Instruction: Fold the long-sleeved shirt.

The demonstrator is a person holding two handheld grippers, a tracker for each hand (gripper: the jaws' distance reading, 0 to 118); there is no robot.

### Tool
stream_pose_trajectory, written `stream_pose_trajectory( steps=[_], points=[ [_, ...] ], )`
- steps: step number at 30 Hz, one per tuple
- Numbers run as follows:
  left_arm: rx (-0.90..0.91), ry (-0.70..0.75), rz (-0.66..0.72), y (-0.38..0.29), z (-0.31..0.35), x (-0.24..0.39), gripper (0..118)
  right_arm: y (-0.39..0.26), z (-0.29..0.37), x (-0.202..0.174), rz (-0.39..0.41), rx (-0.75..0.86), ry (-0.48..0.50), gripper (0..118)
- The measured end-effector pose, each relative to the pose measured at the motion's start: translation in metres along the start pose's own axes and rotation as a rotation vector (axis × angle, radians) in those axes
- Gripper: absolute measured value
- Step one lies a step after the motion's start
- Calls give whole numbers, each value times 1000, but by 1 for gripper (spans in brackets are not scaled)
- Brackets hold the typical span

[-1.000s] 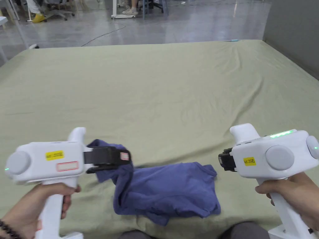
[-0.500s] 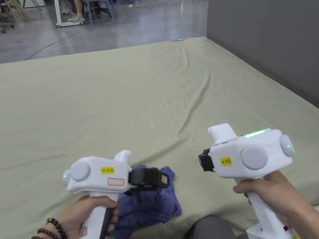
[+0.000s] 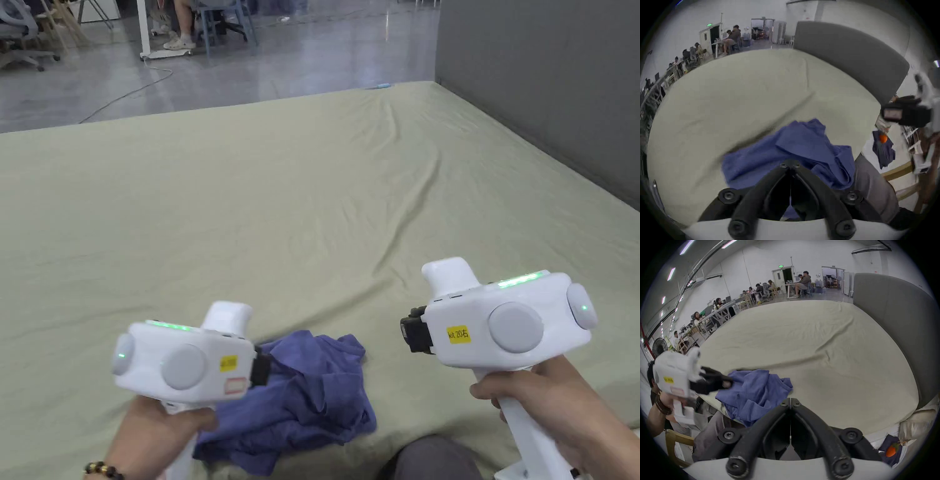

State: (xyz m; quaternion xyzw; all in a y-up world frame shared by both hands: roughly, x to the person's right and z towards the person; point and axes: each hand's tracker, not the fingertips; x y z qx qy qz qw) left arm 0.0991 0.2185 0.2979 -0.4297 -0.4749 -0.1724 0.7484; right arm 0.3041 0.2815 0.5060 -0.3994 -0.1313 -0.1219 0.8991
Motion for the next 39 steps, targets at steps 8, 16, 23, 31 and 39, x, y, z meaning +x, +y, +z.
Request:
stream_pose_trajectory(
  steps=[8, 16, 23, 31, 39],
  points=[
    [-52, -88, 12, 17, -83, 77, 0, -9, 10, 13, -31, 5, -8, 0],
    [-65, -156, -7, 35, -82, 91, 0, -14, 10, 28, -78, -16, -38, 0],
    [138, -196, 194, 39, 18, -14, 0, 15, -60, -13, -69, -50, 162, 0],
    [146, -271, 428, -25, 46, -109, 0, 5, -162, -35, -113, -295, 235, 0],
    [62, -342, 649, -59, -4, -146, 96, -6, -167, -19, -101, -268, 218, 0]
  ],
)
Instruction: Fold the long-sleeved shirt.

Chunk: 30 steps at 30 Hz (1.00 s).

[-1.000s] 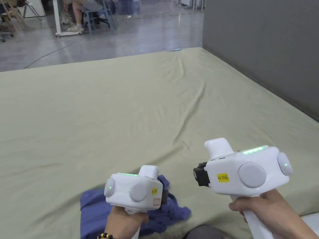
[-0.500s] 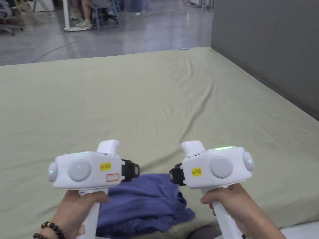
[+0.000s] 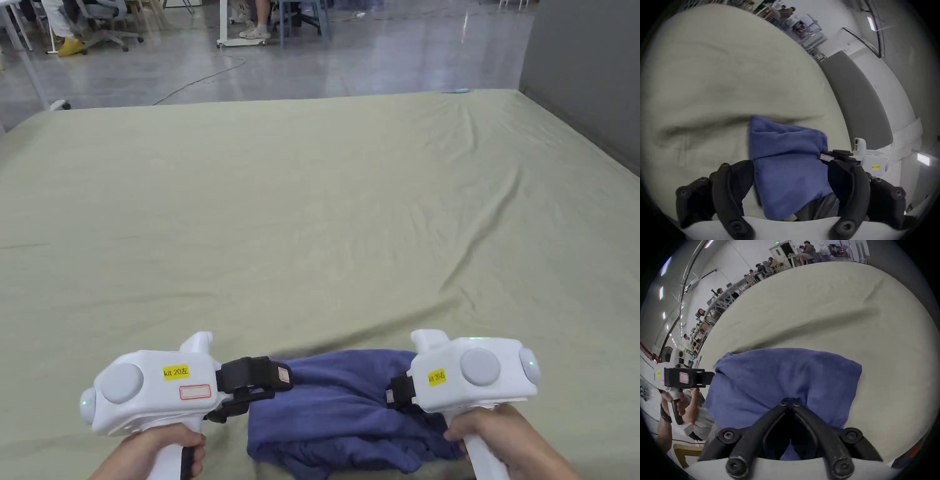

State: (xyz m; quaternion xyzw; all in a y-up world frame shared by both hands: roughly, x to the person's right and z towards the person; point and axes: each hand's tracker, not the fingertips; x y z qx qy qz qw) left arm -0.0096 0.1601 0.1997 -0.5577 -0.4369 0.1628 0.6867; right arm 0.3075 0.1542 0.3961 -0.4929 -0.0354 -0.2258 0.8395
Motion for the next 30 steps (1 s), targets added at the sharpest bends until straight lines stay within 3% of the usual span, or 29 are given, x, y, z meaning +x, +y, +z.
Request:
stream_pose_trajectory(
  steps=[7, 9, 10, 12, 13, 17, 20, 25, 28, 30],
  points=[
    [-5, -91, 161, -5, -37, -16, 97, 2, -4, 3, -11, -5, 16, 0],
    [-31, -191, 179, -2, -45, -14, 93, 2, -3, 4, -22, -6, 22, 0],
    [-51, -243, 179, -3, -51, -12, 77, 2, -4, 4, -23, -6, 23, 0],
    [-53, -97, 76, -8, -63, 0, 9, 2, -4, 5, -23, -8, 19, 0],
    [-72, -60, 27, -9, -66, 7, 9, 4, -3, 4, -28, -11, 15, 0],
    [-47, -135, 55, 10, -40, 5, 9, 20, 6, -16, -34, -51, -65, 0],
    [13, -169, 0, 28, 2, -5, 9, 40, 18, -58, 65, 60, -84, 0],
    [102, -57, -76, 64, 97, -55, 9, 81, 4, -175, 230, 215, -60, 0],
    [142, 45, -89, 80, 163, -104, 9, 98, -36, -264, 381, 291, -20, 0],
    [159, 111, -84, 87, 202, -137, 9, 104, -65, -314, 441, 308, -4, 0]
  ],
)
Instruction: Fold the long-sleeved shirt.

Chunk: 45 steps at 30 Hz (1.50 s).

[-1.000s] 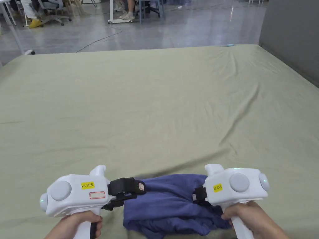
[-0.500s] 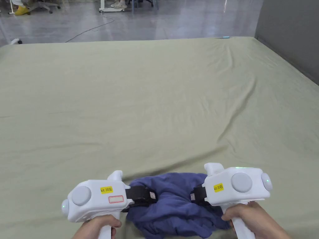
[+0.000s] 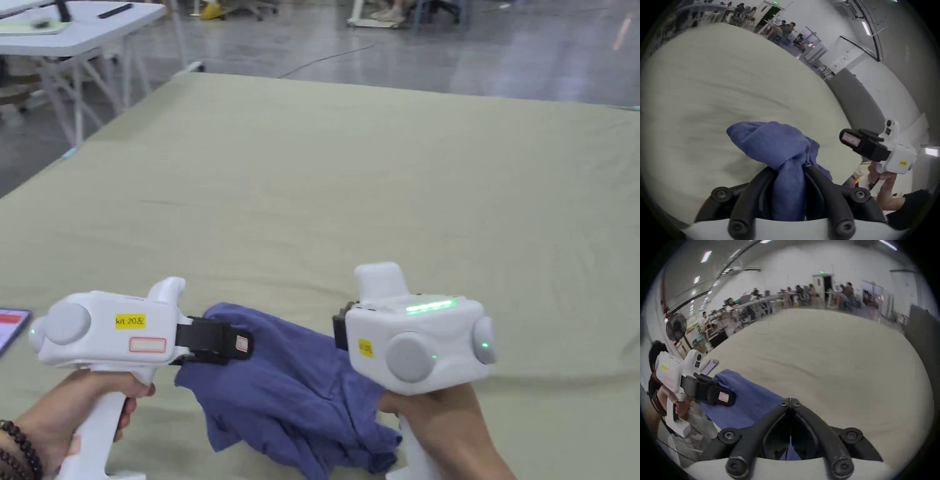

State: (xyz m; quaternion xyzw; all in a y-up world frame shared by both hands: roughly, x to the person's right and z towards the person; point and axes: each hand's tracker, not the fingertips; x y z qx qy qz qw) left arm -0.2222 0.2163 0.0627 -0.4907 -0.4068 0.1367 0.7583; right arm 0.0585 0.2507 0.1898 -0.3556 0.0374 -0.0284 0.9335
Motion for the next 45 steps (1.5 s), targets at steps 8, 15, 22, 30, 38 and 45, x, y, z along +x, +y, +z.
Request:
stream_pose_trajectory(
  steps=[8, 15, 22, 30, 38, 45],
  points=[
    [44, 252, 205, 13, 81, -132, 9, 35, -104, -134, 41, 1, 180, 0],
    [121, 327, 137, 19, 84, -114, 117, 34, -100, -124, -22, -39, 209, 0],
    [309, 428, -27, 49, 123, -25, 23, 56, -3, -56, -3, 141, 100, 0],
    [710, 369, -476, 22, 80, 229, 0, 64, 183, 63, -20, 483, -187, 0],
    [926, 341, -643, -29, -3, 367, 0, -7, 292, 147, -74, 678, -471, 0],
    [929, 313, -587, -124, -53, 373, 0, -95, 317, 168, -92, 779, -623, 0]
  ],
)
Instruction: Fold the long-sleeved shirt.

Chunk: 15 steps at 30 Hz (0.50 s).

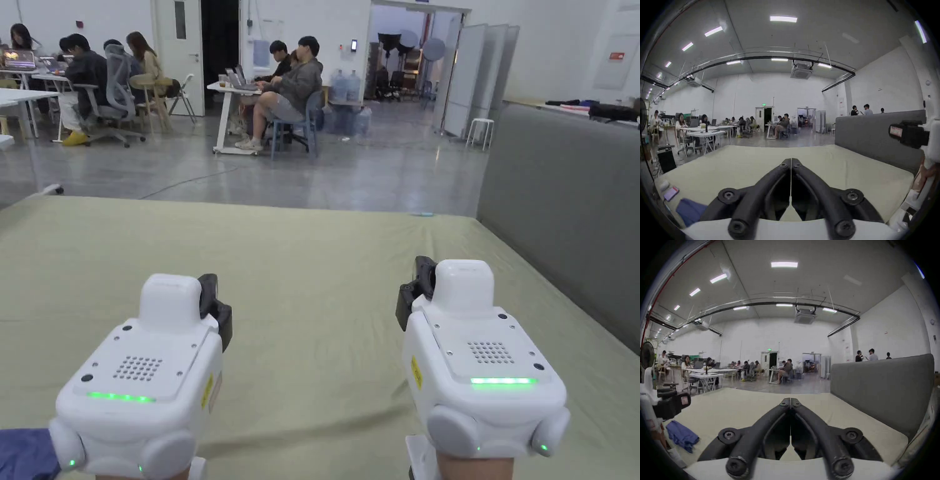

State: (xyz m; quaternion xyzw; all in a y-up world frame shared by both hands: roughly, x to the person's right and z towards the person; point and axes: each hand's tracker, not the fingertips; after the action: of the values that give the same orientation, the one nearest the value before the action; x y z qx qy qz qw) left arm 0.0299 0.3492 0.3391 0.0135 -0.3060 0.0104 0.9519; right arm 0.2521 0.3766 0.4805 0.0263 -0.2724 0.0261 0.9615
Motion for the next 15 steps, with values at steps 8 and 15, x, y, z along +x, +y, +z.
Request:
stream_pose_trajectory(
  steps=[8, 15],
  points=[
    [-62, 18, -12, -33, 31, -6, 0, -43, 36, 5, 42, -52, -25, 0],
    [-111, 51, 12, -47, 32, -13, 0, -72, 35, -1, 20, -127, 1, 0]
  ],
)
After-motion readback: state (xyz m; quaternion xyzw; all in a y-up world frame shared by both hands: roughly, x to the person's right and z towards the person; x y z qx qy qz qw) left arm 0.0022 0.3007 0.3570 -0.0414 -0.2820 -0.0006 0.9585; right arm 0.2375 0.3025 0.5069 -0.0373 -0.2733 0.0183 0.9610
